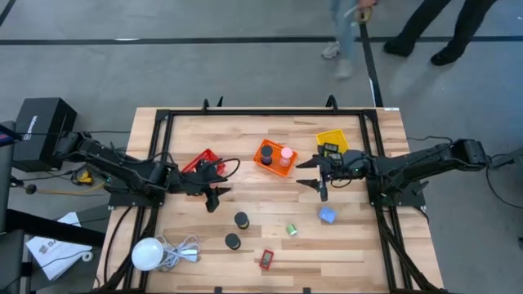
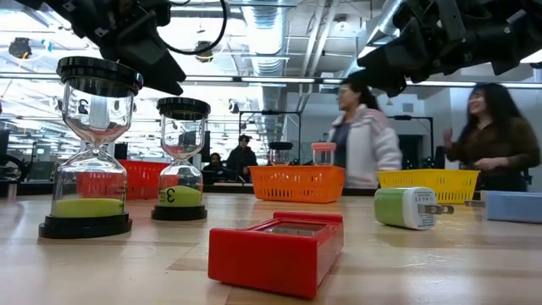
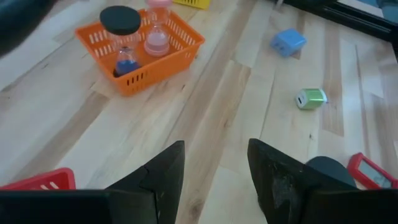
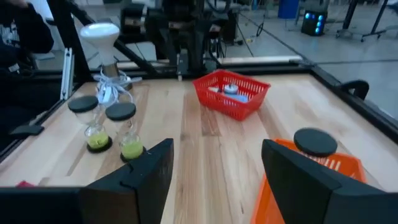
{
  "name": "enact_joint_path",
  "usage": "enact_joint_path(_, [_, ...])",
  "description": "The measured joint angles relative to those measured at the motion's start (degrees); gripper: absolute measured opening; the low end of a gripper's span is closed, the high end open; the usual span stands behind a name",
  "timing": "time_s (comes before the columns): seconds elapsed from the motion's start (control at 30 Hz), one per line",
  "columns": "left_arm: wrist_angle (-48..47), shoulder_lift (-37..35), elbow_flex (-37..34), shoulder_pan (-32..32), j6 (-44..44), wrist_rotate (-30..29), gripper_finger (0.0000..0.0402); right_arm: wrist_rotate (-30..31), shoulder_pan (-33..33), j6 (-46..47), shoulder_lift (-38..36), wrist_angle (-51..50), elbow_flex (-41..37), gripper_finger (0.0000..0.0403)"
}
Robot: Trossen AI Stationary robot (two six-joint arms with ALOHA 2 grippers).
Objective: Pick & Place Office items
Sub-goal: Put the top black hourglass into the orange basket
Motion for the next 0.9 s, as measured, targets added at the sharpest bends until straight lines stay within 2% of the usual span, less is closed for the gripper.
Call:
enact_joint_path(0.23, [1.1, 0.0, 0.0, -0.2, 1.9, 0.0, 0.0168, 0.0, 0.3, 0.8, 0.0, 6.7, 0.0, 0.0235])
enact_joint_path(0.53, [1.3, 0.0, 0.0, -0.2, 4.0, 0.0, 0.0168, -0.2, 4.7, 0.9, 0.5, 11.5, 0.0, 0.0235])
enact_joint_path(0.73, [1.7, 0.0, 0.0, -0.2, 7.6, 0.0, 0.0168, -0.2, 6.8, 0.9, 8.9, 21.3, 1.9, 0.0235])
enact_joint_path(0.9, [2.3, 0.0, 0.0, -0.2, 7.6, 0.0, 0.0168, -0.2, 8.0, 0.1, 21.5, 21.7, 10.5, 0.0235])
